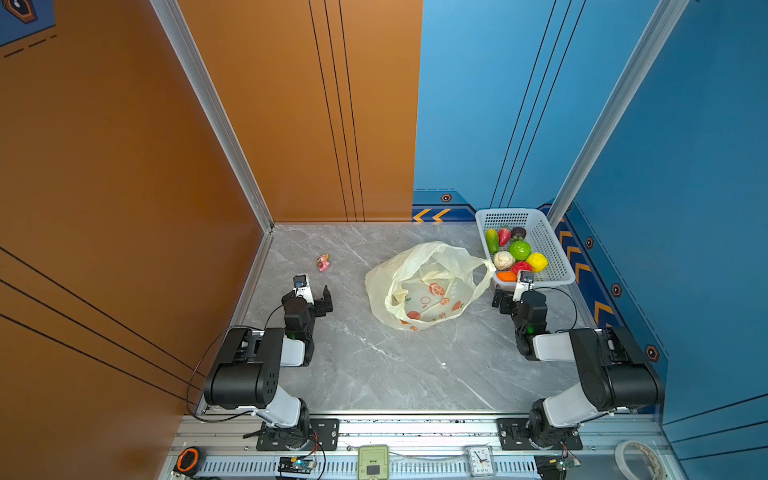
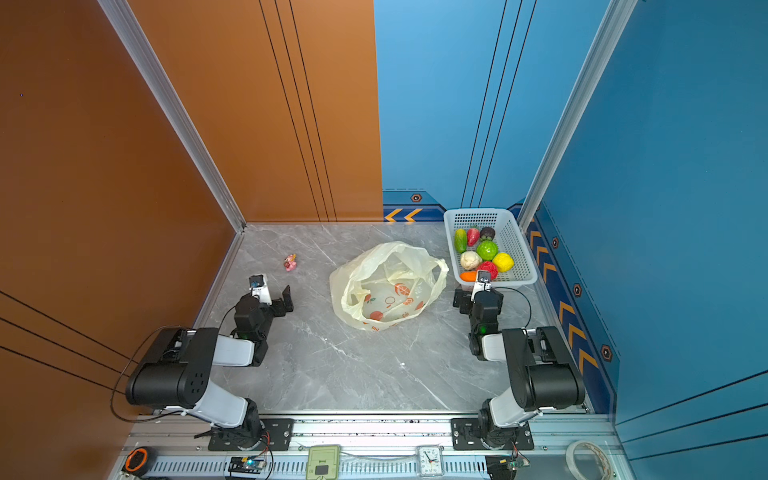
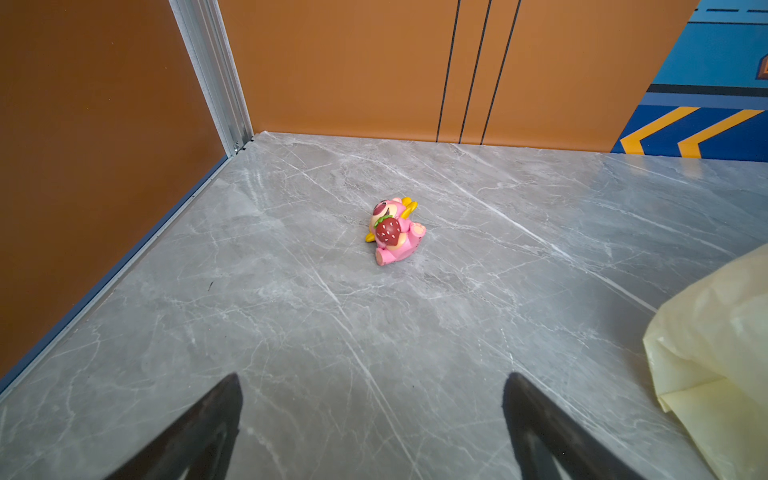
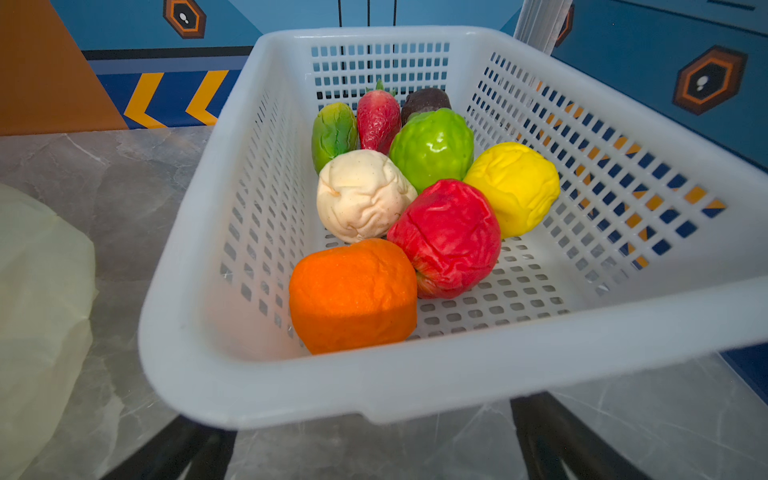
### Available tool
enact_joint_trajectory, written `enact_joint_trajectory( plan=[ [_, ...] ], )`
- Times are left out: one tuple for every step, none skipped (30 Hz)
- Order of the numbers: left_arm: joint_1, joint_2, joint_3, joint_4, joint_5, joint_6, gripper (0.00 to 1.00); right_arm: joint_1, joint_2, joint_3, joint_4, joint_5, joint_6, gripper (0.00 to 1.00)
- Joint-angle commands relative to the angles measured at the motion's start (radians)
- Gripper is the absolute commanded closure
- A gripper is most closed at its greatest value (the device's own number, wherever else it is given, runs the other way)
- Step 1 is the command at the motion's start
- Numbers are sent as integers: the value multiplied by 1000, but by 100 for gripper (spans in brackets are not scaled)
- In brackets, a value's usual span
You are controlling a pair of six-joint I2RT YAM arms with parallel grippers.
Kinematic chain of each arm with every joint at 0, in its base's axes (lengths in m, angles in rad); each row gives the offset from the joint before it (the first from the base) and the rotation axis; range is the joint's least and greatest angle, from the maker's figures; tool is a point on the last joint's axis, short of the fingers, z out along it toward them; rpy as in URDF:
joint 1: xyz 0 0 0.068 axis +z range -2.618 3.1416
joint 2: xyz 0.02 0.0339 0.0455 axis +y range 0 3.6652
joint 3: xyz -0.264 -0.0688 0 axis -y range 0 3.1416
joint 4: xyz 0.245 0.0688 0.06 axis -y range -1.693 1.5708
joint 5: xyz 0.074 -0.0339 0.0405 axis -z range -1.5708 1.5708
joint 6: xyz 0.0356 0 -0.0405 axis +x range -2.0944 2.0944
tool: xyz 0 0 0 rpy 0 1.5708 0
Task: Untie the knot of the plastic bag and take out the fruit
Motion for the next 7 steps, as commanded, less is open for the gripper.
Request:
enact_joint_trajectory(
  plan=[
    [2,10,7,-9,-22,3,2,2,5,6,20,21,-9,0],
    [2,11,7,-9,-23,2,2,0,5,9,15,15,-7,0],
    [2,10,10,-11,-24,2,2,-6,5,11,9,7,-4,0],
    [2,10,10,-12,-25,2,2,-8,5,13,7,4,-1,0],
    [2,9,10,-12,-28,2,2,-10,5,13,7,0,1,0],
    [1,10,10,-13,-30,2,2,-11,5,13,6,0,1,0],
    [1,9,13,-18,-34,1,2,-10,5,15,7,0,1,0]
  ],
)
